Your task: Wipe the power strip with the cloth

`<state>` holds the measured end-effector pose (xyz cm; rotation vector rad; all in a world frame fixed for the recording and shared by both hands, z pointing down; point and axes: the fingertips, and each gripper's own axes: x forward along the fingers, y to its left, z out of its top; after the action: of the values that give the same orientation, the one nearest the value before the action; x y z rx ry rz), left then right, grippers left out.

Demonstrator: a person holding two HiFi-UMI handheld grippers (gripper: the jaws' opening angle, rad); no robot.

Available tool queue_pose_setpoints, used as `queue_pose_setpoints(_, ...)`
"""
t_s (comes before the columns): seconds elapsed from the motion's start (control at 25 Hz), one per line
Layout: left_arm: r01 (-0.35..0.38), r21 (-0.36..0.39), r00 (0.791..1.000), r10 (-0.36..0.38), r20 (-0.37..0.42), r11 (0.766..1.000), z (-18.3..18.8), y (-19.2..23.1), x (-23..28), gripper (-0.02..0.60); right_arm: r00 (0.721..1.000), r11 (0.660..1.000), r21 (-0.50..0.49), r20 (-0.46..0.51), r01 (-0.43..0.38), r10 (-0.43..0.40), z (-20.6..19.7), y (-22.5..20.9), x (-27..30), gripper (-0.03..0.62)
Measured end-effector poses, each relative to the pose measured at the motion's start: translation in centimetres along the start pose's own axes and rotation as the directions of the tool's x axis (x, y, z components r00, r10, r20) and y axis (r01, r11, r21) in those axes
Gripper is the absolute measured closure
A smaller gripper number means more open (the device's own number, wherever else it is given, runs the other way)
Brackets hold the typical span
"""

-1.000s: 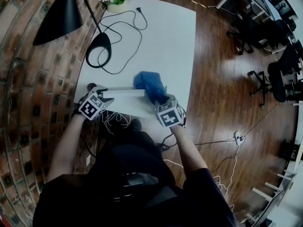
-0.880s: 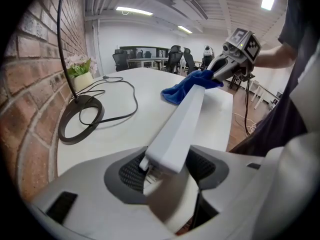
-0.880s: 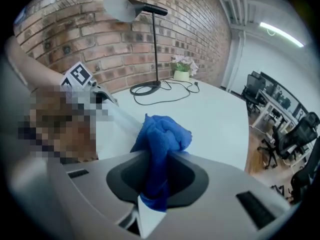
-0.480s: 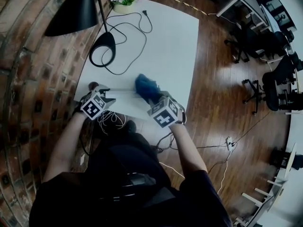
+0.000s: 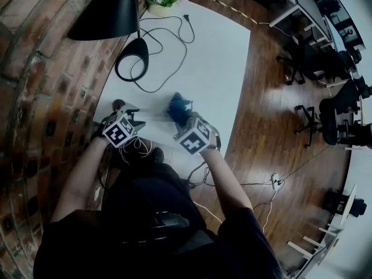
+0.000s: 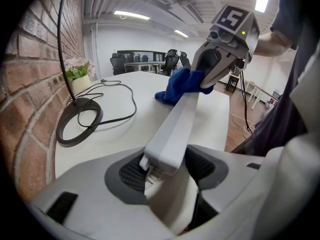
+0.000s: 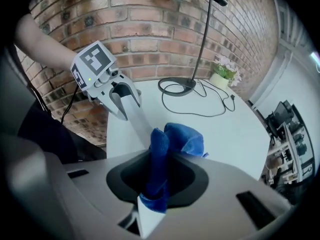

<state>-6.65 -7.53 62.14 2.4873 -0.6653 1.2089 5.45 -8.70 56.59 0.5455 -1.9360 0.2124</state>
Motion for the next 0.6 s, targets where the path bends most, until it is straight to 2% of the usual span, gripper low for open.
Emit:
queue_pose_setpoints(0.32,0.006,0.022,1.000,-0.006,0.008,1.000,0.0,0.0,0.2,0.351,0.998,0.997,0.064,0.039,-0.046,0.044,2.5,0.8,1.0,0.525)
queue_pose_setpoints(0.6,0.005,0.021,1.000,-0.005,0.004,1.000,-0.2,0.0,0.0,0.351,0.995,0.996,0.048,0.078,-0.068,0.064,5.0,2.5,1.9,0.525)
